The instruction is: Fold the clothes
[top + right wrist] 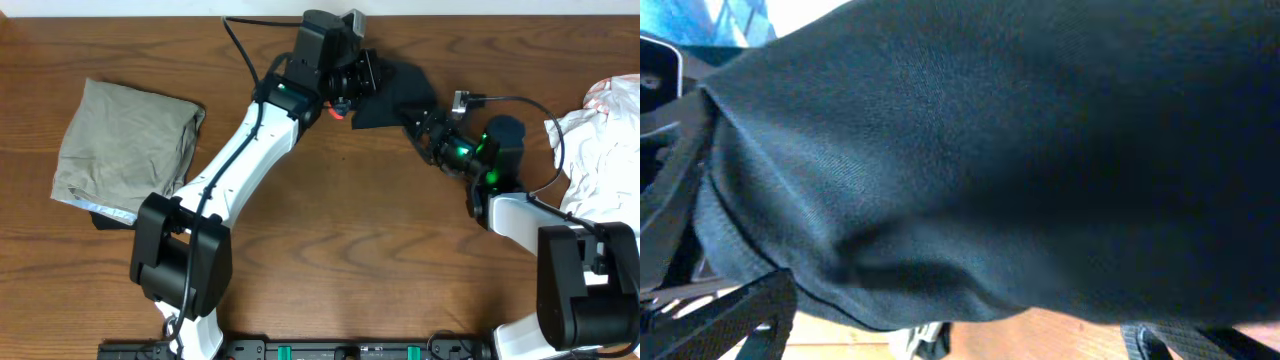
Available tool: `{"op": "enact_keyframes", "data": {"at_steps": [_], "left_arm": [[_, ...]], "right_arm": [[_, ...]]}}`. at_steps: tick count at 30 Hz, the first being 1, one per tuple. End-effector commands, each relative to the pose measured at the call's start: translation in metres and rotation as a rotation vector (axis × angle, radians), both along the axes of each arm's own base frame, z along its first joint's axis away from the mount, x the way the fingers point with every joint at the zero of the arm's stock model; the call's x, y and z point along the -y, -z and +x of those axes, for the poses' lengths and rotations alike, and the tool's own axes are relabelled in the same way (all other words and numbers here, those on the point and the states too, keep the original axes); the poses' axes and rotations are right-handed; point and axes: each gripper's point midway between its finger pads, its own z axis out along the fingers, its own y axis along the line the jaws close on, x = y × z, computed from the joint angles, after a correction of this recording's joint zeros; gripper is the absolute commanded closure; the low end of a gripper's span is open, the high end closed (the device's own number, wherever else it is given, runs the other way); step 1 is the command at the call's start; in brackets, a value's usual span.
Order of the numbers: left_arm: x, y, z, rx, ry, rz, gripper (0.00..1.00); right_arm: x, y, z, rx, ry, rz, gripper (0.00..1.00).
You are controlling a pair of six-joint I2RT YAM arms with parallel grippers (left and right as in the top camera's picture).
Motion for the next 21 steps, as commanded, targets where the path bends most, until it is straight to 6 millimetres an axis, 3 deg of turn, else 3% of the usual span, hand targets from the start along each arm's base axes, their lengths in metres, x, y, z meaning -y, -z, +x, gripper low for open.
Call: {"op": "enact_keyframes", "data": {"at_steps": [1, 9, 15, 21], "left_arm": [[0.003, -0.036, -0.009, 0.053, 0.023, -0.053, 0.94], [-0.001, -0.066, -0.014, 0.117, 0.020, -0.076, 0.94], [0.004, -0.074, -0.020, 0.132, 0.032, -0.087, 0.94], [0.009, -0.074, -0.024, 0.131, 0.044, -0.087, 0.94]], "right_arm": [[-0.003, 0.002, 0.004, -0.054, 0.043, 0.040, 0.01], [-0.002, 0.001, 0.012, -0.093, 0.126, 0.079, 0.02], [-0.010, 0.002, 0.015, -0.142, 0.181, 0.120, 0.02], [-0.009, -0.026, 0.023, -0.032, 0.215, 0.168, 0.02]]}}
